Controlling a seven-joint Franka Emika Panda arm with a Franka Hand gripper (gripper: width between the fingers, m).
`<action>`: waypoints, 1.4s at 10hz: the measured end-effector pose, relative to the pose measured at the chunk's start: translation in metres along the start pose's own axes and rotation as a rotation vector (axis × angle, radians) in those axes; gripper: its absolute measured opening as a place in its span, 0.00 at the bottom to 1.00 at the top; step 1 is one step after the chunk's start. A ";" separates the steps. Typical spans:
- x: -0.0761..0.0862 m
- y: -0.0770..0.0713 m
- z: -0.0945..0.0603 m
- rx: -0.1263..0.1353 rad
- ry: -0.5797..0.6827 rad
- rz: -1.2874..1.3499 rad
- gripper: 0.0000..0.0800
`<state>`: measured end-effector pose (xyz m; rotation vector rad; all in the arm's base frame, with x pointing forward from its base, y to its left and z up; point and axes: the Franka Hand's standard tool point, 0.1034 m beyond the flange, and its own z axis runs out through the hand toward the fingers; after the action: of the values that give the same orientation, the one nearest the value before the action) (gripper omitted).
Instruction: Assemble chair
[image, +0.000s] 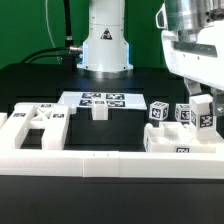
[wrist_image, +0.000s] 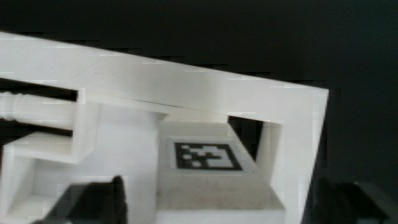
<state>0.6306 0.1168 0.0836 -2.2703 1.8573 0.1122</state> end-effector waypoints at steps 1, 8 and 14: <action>-0.002 0.000 -0.002 -0.024 -0.010 -0.043 0.78; 0.000 -0.001 -0.004 -0.048 0.002 -0.757 0.81; 0.001 0.002 -0.001 -0.054 -0.001 -1.250 0.81</action>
Offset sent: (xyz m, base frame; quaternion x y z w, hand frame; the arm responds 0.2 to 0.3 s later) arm 0.0000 0.0000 0.0000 0.0000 0.0000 -0.2571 0.9664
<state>0.6285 0.1156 0.0843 -2.9626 0.1761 -0.0396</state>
